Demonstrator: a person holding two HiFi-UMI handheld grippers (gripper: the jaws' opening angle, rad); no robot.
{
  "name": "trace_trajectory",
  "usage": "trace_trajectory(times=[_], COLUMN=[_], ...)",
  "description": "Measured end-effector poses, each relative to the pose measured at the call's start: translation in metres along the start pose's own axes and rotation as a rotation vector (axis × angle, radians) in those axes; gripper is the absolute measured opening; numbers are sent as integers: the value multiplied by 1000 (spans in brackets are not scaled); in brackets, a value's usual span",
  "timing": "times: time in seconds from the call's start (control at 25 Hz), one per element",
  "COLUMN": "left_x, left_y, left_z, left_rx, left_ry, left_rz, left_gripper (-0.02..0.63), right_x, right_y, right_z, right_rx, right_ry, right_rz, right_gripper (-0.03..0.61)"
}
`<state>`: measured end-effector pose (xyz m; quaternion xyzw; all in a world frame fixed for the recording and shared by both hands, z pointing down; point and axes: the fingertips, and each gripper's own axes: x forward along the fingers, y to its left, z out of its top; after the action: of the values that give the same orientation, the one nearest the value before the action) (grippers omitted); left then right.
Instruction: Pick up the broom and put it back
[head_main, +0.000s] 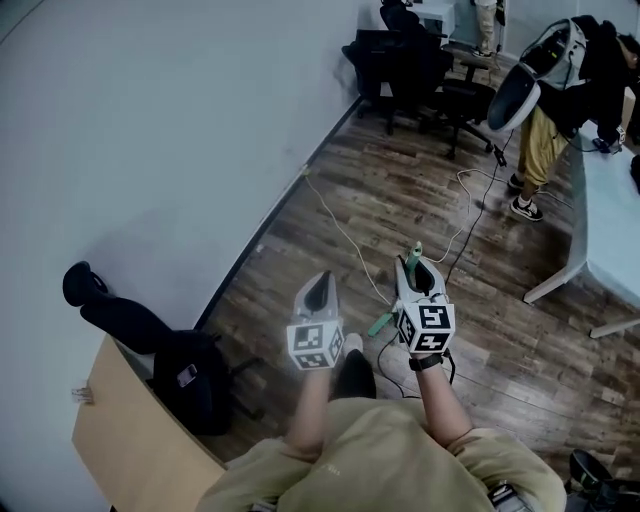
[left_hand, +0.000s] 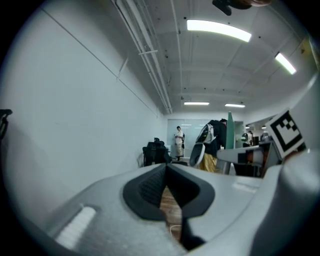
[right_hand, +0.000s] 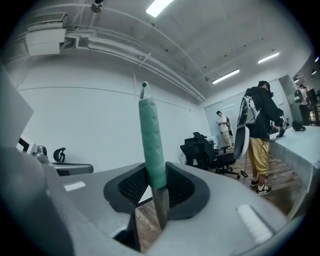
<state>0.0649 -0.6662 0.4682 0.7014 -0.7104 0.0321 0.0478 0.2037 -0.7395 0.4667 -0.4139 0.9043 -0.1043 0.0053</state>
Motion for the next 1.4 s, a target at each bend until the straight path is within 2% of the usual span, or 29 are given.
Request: trace_trajectory(times=[0.12,0.36,0.52,0.72,1.04,1.2,1.4], left_x=[54,150,192,217,226,229,244], left_y=[32,117,189,268,368,431,510], left_z=[11,47,51,46,42,36,28], left_rx=[22,-15,-35,-84,-123,-136,-170], left_ry=[-20,-63,-59,-43,-52,-50,-31], left_rz=[-42,-80,-56,38,213,342,550], left_gripper=[3,3,3,3,3,3,3], right_x=[61,180,259,334,444,504,589], right_y=[-3,25,49,84,159,209,268], right_z=[3,35,33,20,17,1,-17], right_rx=[-2,-61,-80,-99,-120,-131,-142], right_ry=[14,-6,14,61,86,113,176], right_rz=[-27,-11,-4,69,282,422,633], right_gripper=[100,95,97,97,92,92,92])
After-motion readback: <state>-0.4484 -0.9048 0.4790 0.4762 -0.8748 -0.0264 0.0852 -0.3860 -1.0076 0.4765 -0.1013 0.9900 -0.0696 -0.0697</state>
